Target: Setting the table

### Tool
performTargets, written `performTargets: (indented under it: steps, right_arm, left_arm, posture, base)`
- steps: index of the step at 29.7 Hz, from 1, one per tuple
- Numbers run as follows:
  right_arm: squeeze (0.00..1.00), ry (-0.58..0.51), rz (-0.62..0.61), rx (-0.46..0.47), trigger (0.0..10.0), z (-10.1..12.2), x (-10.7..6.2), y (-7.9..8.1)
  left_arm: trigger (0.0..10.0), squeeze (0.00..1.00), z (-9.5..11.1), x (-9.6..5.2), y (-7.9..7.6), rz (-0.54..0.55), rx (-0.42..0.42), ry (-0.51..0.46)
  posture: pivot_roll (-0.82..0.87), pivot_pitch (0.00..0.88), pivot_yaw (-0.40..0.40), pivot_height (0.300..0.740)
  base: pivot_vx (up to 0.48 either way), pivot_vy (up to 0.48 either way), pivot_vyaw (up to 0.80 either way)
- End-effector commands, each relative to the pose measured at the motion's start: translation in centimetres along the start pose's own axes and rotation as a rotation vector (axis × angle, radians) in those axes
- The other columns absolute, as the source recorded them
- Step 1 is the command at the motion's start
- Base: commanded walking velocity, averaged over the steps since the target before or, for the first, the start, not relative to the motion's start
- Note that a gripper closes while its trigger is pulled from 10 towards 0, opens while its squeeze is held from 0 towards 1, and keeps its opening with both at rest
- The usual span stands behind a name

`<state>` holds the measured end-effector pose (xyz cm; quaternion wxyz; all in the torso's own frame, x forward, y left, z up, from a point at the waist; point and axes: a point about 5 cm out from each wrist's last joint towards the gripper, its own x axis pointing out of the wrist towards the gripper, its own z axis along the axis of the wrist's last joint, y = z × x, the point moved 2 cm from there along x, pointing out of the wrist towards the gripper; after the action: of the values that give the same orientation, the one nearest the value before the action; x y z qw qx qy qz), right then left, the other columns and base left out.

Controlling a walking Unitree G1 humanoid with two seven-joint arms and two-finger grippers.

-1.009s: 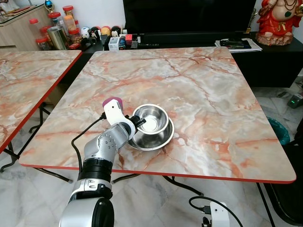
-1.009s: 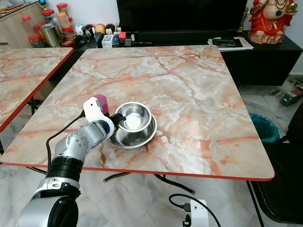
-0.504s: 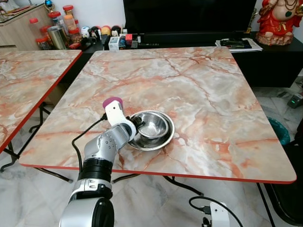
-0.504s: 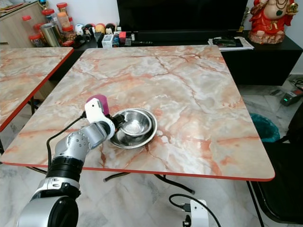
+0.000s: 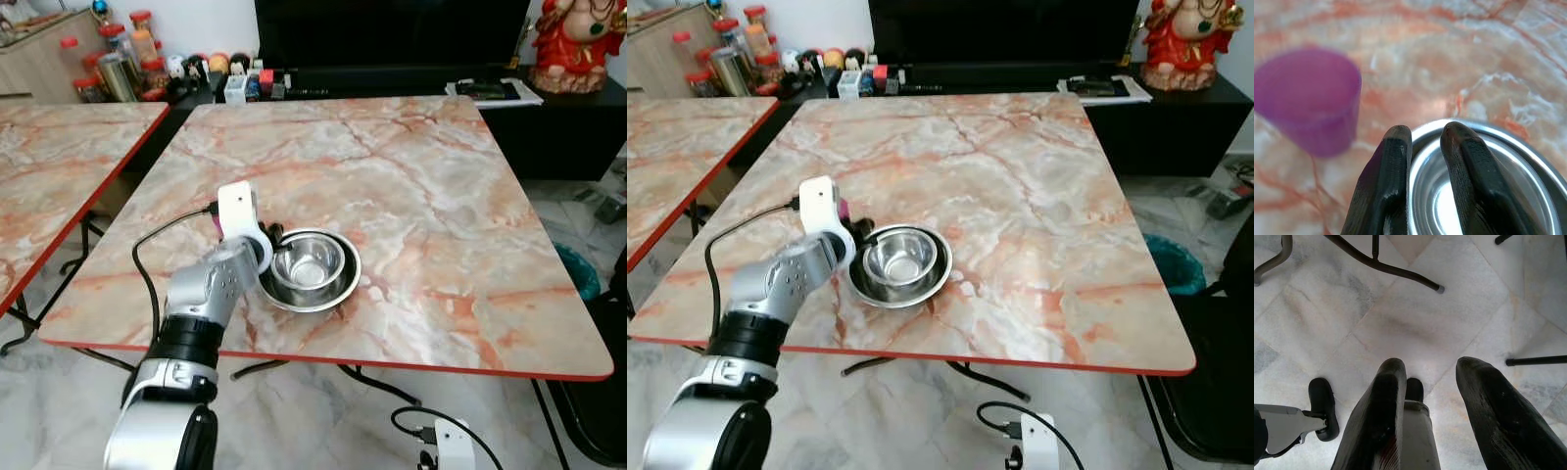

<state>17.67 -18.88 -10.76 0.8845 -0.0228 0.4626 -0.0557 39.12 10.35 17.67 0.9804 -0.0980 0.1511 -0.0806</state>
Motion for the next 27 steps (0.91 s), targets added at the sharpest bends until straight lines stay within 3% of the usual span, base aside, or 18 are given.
performTargets:
  steps: [1, 7, 13, 15, 16, 17, 18, 20, 27]
  right_arm:
    - [0.00, -0.001, 0.004, 0.008, 10.0, 0.3, 0.1, 0.3]
    - [0.00, -0.003, 0.005, 0.003, 10.0, 0.5, 0.1, 0.2]
    - [0.00, -0.009, 0.005, -0.002, 10.0, 0.8, 0.2, 0.1]
    - [0.00, -0.009, 0.005, -0.002, 10.0, 0.8, 0.2, 0.1]
    - [0.00, -0.014, 0.005, -0.004, 10.0, 1.0, 0.2, 0.0]
    - [0.00, -0.022, 0.006, -0.008, 10.0, 1.4, 0.3, 0.0]
    - [0.00, -0.022, 0.006, -0.008, 10.0, 1.4, 0.3, 0.0]
    - [0.00, -0.029, 0.007, -0.014, 10.0, 1.7, 0.3, -0.1]
    - [0.00, -0.032, 0.007, -0.015, 10.0, 1.8, 0.3, -0.1]
  left_arm:
    - [10.0, 0.00, 1.6, -0.3, -0.4, -0.004, 0.111, -0.050]
    - [10.0, 0.00, 3.0, -0.9, -0.6, -0.007, 0.225, -0.108]
    - [10.0, 0.00, 6.2, -2.0, -0.1, 0.027, 0.289, -0.328]
    - [10.0, 0.00, 6.2, -2.0, -0.1, 0.027, 0.290, -0.328]
    - [10.0, 0.00, 6.7, -2.3, 0.4, 0.050, 0.313, -0.382]
    - [10.0, 0.00, 7.7, -3.1, 1.6, 0.103, 0.341, -0.507]
    - [10.0, 0.00, 7.7, -3.1, 1.6, 0.103, 0.341, -0.507]
    - [10.0, 0.00, 8.2, -3.9, 3.1, 0.195, 0.435, -0.597]
    - [10.0, 0.00, 8.2, -4.2, 3.7, 0.213, 0.472, -0.637]
  posture:
    - [0.07, 0.000, 0.078, 0.740]
    - [0.07, 0.000, 0.071, 0.740]
    - [0.07, 0.000, 0.061, 0.740]
    - [0.07, 0.000, 0.061, 0.740]
    - [0.06, 0.000, 0.050, 0.740]
    - [0.06, 0.000, 0.046, 0.740]
    - [0.06, 0.000, 0.046, 0.740]
    - [0.07, 0.000, 0.042, 0.740]
    - [0.07, 0.000, 0.042, 0.740]
  base:
    - [0.000, 0.000, 0.00]
    - [0.000, 0.000, 0.00]
    - [0.000, 0.000, 0.00]
    - [0.000, 0.000, 0.00]
    - [0.000, 0.000, 0.00]
    - [0.000, 0.000, 0.00]
    - [0.000, 0.000, 0.00]
    - [0.000, 0.000, 0.00]
    - [0.000, 0.000, 0.00]
